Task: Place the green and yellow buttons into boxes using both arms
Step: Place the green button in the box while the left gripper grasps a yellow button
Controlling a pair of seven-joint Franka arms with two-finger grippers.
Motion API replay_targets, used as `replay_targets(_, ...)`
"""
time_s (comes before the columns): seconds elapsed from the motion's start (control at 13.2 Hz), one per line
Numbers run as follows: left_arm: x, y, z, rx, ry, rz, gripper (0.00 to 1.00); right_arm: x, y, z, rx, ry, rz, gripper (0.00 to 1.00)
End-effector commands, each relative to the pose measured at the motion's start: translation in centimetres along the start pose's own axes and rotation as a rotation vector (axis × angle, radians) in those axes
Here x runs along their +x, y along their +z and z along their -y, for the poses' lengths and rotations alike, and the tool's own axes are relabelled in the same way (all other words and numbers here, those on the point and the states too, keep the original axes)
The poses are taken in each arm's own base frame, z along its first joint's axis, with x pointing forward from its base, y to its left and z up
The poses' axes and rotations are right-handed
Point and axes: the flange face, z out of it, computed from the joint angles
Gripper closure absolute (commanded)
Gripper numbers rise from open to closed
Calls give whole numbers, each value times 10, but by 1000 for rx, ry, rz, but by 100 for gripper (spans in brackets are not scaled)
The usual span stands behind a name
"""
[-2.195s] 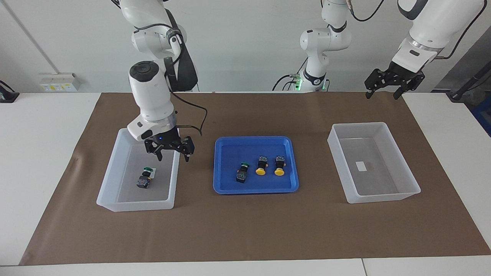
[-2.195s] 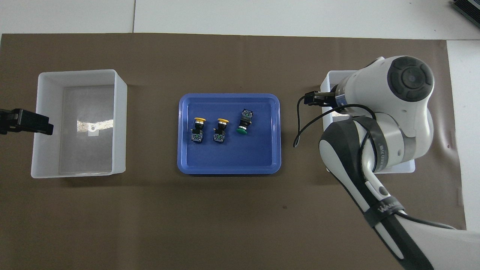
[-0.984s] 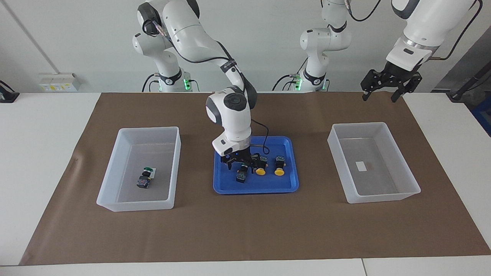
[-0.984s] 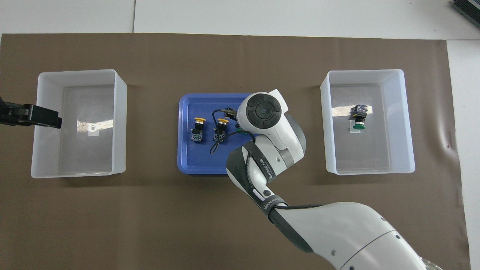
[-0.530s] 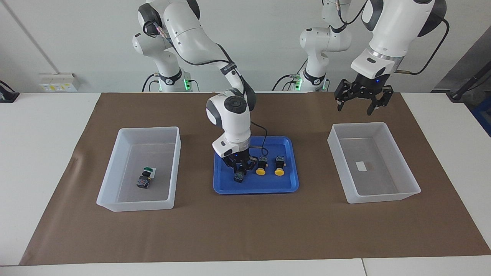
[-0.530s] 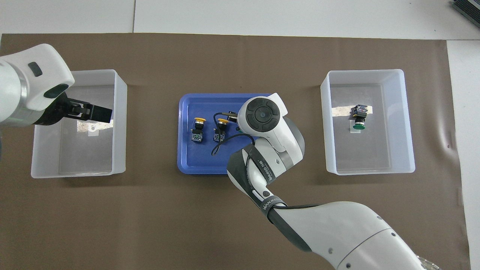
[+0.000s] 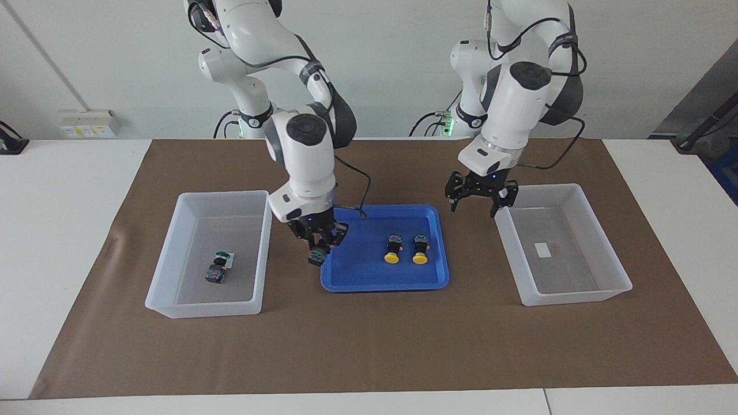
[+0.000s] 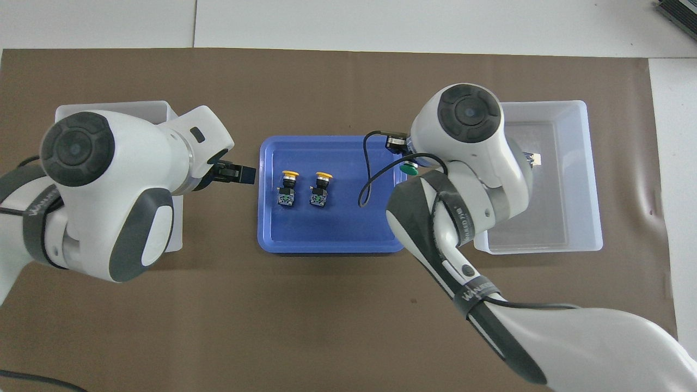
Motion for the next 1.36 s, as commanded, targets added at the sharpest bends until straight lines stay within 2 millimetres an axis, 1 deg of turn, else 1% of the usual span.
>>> replay_targets(0.0, -20, 24, -13, -1, -8, -37, 0, 11, -16, -56, -22, -89, 22, 100)
replay_targets(0.08, -20, 30, -21, -6, -5, -37, 0, 13, -12, -74, -29, -115, 35, 100)
replay_targets(0.15, -20, 47, -30, -9, -19, -30, 0, 10, -4, -91, -38, -134, 58, 100)
replay_targets(0.23, -20, 69, -46, -20, -34, -36, 0, 5, 6, -108, -42, -157, 73, 100)
replay_targets(0.3, -21, 85, -53, -24, -43, -38, 0, 5, 13, -126, -44, -190, 86, 100)
replay_targets(0.38, -22, 100, -54, -23, -46, -27, 0, 7, 20, -144, -46, -218, 101, 100)
replay_targets(0.45, -25, 111, -66, -28, -48, -25, 0, 6, 22, -154, -39, -238, 110, 100)
replay_targets(0.53, -27, 124, -72, -32, -83, -24, 0, 2, 28, -162, -35, -249, 118, 100)
replay_targets(0.61, -30, 135, -75, -34, -96, -24, 3, -4, 36, -168, -30, -262, 106, 100)
replay_targets(0.68, -32, 142, -74, -31, -95, -19, 13, -11, 46, -176, -22, -276, 80, 100)
replay_targets(0.76, -34, 143, -73, -30, -99, -14, 28, -22, 59, -186, -16, -282, 69, 100)
replay_targets(0.83, -36, 145, -73, -29, -101, -10, 43, -30, 68, -188, -13, -282, 57, 98)
replay_targets(0.91, -39, 148, -72, -26, -102, -2, 62, -35, 76, -190, -10, -279, 61, 91)
replay_targets(0.98, -40, 148, -72, -25, -101, 2, 85, -39, 83, -192, 1, -269, 60, 81)
replay_targets(1.06, -40, 148, -72, -24, -104, 3, 100, -41, 88, -196, 6, -259, 53, 69)
replay_targets(1.14, -37, 144, -71, -24, -119, 0, 100, -40, 90, -197, 17, -245, 51, 45)
replay_targets(1.21, -36, 138, -71, -25, -119, -7, 100, -40, 91, -197, 19, -243, 51, 8)
replay_targets(1.29, -32, 124, -69, -30, -124, -30, 100, -40, 91, -197, 20, -242, 51, 0)
